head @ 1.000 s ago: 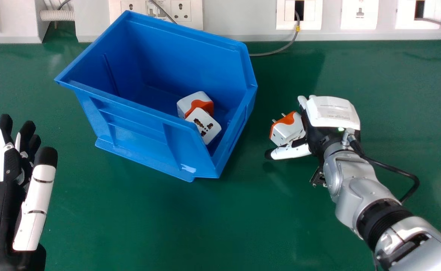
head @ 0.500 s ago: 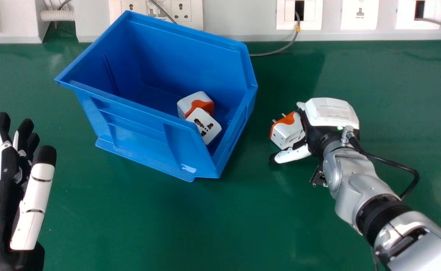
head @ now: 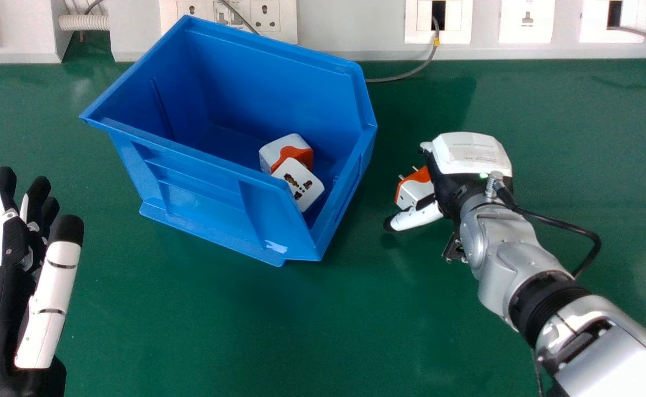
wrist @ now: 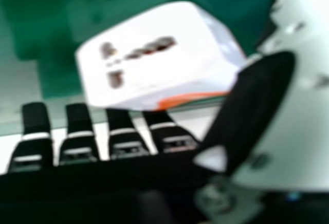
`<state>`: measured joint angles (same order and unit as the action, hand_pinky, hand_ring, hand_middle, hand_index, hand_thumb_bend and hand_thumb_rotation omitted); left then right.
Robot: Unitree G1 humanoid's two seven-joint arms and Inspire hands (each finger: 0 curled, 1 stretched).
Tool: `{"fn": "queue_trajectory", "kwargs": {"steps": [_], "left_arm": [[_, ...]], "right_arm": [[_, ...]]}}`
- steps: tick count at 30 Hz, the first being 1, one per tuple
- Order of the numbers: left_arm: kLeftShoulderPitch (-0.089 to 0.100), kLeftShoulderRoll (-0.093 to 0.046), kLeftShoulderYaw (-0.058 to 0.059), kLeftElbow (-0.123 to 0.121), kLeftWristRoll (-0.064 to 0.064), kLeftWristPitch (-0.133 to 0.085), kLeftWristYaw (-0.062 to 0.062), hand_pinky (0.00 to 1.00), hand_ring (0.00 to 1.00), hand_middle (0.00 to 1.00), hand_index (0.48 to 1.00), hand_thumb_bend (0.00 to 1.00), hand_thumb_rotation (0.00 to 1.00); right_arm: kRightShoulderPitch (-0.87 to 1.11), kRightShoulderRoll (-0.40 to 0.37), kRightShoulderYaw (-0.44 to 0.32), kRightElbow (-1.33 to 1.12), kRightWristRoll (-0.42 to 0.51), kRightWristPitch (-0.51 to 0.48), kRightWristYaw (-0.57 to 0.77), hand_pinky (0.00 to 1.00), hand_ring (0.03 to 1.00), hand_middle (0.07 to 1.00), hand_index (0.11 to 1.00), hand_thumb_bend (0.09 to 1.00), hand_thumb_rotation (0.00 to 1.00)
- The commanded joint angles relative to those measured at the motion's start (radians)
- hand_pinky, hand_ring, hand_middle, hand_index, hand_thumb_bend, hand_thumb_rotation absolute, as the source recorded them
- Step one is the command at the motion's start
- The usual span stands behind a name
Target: Pick all objects and put in blue box
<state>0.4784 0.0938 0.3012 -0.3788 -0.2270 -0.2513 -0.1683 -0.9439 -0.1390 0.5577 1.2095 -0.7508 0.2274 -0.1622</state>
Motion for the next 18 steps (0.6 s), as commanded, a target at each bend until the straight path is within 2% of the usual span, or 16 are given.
{"fn": "queue_trajectory", "kwargs": {"steps": [1, 5, 7, 9, 11, 13, 14, 15, 16, 17, 18], "left_arm": [[0.01, 0.003, 0.01, -0.02, -0.017, -0.023, -0.006, 1.0, 1.0, 1.0, 1.0, 0.54, 0.77], [0.017, 0.002, 0.014, -0.023, -0.013, -0.032, -0.008, 1.0, 1.0, 1.0, 1.0, 0.53, 0.76], [0.02, 0.0, 0.016, -0.022, -0.015, -0.038, -0.008, 1.0, 1.0, 1.0, 1.0, 0.53, 0.76], [0.023, 0.0, 0.019, -0.021, -0.019, -0.039, -0.009, 1.0, 1.0, 1.0, 1.0, 0.52, 0.76], [0.026, 0.0, 0.019, -0.029, -0.033, -0.028, -0.008, 1.0, 1.0, 1.0, 1.0, 0.52, 0.76], [0.028, 0.0, 0.021, -0.031, -0.03, -0.028, -0.003, 1.0, 1.0, 1.0, 1.0, 0.52, 0.76], [0.029, 0.004, 0.023, -0.029, -0.03, -0.031, -0.007, 1.0, 1.0, 1.0, 1.0, 0.52, 0.76], [0.03, 0.007, 0.025, -0.031, -0.03, -0.03, -0.008, 1.0, 1.0, 1.0, 1.0, 0.53, 0.75], [0.031, 0.009, 0.027, -0.031, -0.035, -0.028, -0.011, 1.0, 1.0, 1.0, 1.0, 0.53, 0.75], [0.031, 0.011, 0.029, -0.031, -0.041, -0.028, -0.016, 1.0, 1.0, 1.0, 1.0, 0.53, 0.75], [0.032, 0.011, 0.03, -0.032, -0.045, -0.027, -0.017, 1.0, 1.0, 1.0, 1.0, 0.53, 0.75]], "right_arm": [[-0.053, 0.011, 0.007, -0.002, -0.001, 0.001, 0.005, 0.8, 0.884, 0.905, 0.884, 0.621, 0.56], [-0.062, 0.017, 0.016, 0.009, -0.006, 0.002, 0.006, 0.8, 0.885, 0.905, 0.884, 0.618, 0.56], [-0.065, 0.02, 0.019, 0.018, -0.006, 0.006, 0.004, 0.8, 0.882, 0.903, 0.882, 0.611, 0.56], [-0.072, 0.03, 0.007, 0.036, 0.009, 0.021, 0.003, 0.8, 0.877, 0.899, 0.879, 0.6, 0.55], [-0.078, 0.037, -0.01, 0.053, 0.028, 0.023, 0.008, 0.79, 0.866, 0.89, 0.871, 0.593, 0.54], [-0.08, 0.039, -0.03, 0.058, 0.052, 0.014, 0.016, 0.79, 0.866, 0.89, 0.871, 0.593, 0.54], [-0.079, 0.036, -0.035, 0.056, 0.06, 0.007, 0.015, 0.79, 0.866, 0.89, 0.871, 0.593, 0.54], [-0.077, 0.034, -0.039, 0.054, 0.067, 0.003, 0.015, 0.72, 0.806, 0.842, 0.827, 0.578, 0.48], [-0.077, 0.033, -0.044, 0.052, 0.072, 0.0, 0.016, 0.72, 0.806, 0.842, 0.827, 0.578, 0.48], [-0.076, 0.032, -0.048, 0.052, 0.076, -0.002, 0.014, 0.66, 0.759, 0.805, 0.787, 0.581, 0.39], [-0.077, 0.032, -0.053, 0.052, 0.083, -0.003, 0.012, 0.66, 0.759, 0.805, 0.787, 0.581, 0.39]]}}
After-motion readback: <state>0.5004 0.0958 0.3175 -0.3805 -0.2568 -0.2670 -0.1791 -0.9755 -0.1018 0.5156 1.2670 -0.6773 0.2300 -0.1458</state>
